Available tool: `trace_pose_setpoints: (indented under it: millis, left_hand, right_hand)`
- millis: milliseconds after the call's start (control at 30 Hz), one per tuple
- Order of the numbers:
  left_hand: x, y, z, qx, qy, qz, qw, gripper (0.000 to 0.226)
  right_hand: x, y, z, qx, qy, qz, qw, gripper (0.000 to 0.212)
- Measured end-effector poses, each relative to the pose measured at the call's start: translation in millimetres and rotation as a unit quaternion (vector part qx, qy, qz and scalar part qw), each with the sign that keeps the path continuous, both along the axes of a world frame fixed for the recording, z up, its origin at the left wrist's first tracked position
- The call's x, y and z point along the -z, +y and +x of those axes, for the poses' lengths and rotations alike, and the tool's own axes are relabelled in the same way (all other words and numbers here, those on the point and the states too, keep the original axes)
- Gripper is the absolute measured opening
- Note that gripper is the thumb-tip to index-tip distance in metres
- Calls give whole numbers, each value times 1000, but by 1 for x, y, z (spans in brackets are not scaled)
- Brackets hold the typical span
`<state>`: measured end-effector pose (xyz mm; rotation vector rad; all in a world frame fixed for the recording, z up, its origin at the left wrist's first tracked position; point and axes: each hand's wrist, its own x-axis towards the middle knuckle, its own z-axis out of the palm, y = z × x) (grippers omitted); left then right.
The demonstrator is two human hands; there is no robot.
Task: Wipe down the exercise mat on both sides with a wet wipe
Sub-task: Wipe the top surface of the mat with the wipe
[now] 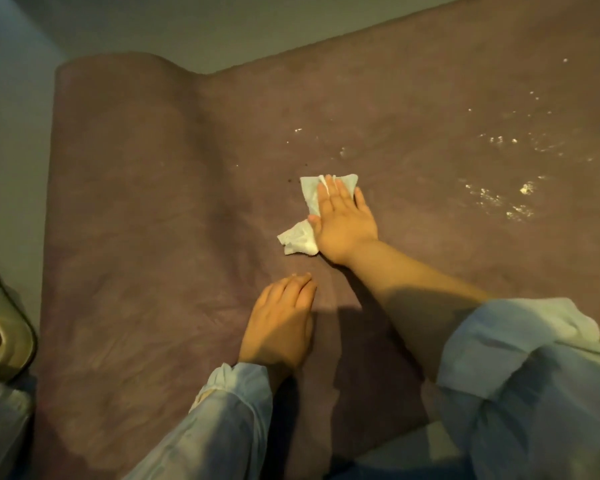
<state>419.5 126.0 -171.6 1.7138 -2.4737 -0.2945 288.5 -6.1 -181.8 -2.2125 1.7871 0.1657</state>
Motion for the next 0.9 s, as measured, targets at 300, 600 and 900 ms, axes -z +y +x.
trace_pose_setpoints:
  millis: [300, 600, 900]
  left_hand:
    - [-2, -1, -3, -2, -14, 19, 1000, 48]
    - [-7, 2, -5, -11, -5, 21, 1000, 45]
    - [-7, 2, -8, -6, -43, 24, 999, 43]
  right_hand:
    - [-2, 17, -94, 170, 50, 9, 984, 59]
    - [6, 88, -46, 7, 5, -29, 1000, 58]
    - [1, 102, -181, 289, 42, 19, 956, 59]
